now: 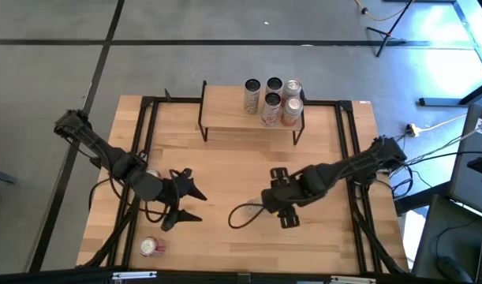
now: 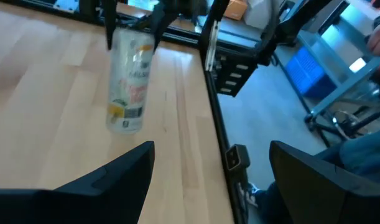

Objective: Place canned beverage on shelf
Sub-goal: Put the white yellow soda can aligned with the other white yellow soda can on the shelf

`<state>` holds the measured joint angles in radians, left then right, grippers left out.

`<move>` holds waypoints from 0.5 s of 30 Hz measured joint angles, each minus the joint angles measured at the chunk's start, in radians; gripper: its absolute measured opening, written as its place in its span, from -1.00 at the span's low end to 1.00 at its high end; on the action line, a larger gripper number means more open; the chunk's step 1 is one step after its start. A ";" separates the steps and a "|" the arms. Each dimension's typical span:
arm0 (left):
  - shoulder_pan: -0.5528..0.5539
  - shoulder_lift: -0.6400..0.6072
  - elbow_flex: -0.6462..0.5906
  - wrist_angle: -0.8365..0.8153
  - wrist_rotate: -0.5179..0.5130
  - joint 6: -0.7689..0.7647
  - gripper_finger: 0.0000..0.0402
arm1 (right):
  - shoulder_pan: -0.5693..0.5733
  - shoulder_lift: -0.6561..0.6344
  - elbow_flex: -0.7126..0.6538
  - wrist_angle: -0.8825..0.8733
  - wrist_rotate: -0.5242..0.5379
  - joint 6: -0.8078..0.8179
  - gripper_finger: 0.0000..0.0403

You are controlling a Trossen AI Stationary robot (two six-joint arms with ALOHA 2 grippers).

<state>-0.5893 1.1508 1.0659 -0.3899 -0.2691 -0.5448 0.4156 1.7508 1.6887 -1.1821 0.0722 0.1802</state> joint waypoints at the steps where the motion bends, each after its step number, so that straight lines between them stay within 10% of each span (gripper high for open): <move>1: 0.000 -0.001 -0.005 0.010 0.000 -0.006 0.52 | -0.006 0.014 0.000 -0.006 -0.009 -0.031 0.09; 15: -0.001 0.003 -0.006 0.010 -0.011 -0.025 0.52 | -0.012 0.135 0.002 -0.128 -0.069 -0.163 0.09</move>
<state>-0.5900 1.1538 1.0595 -0.3796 -0.2797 -0.5694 0.4034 1.8856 1.6904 -1.3098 0.0033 0.0172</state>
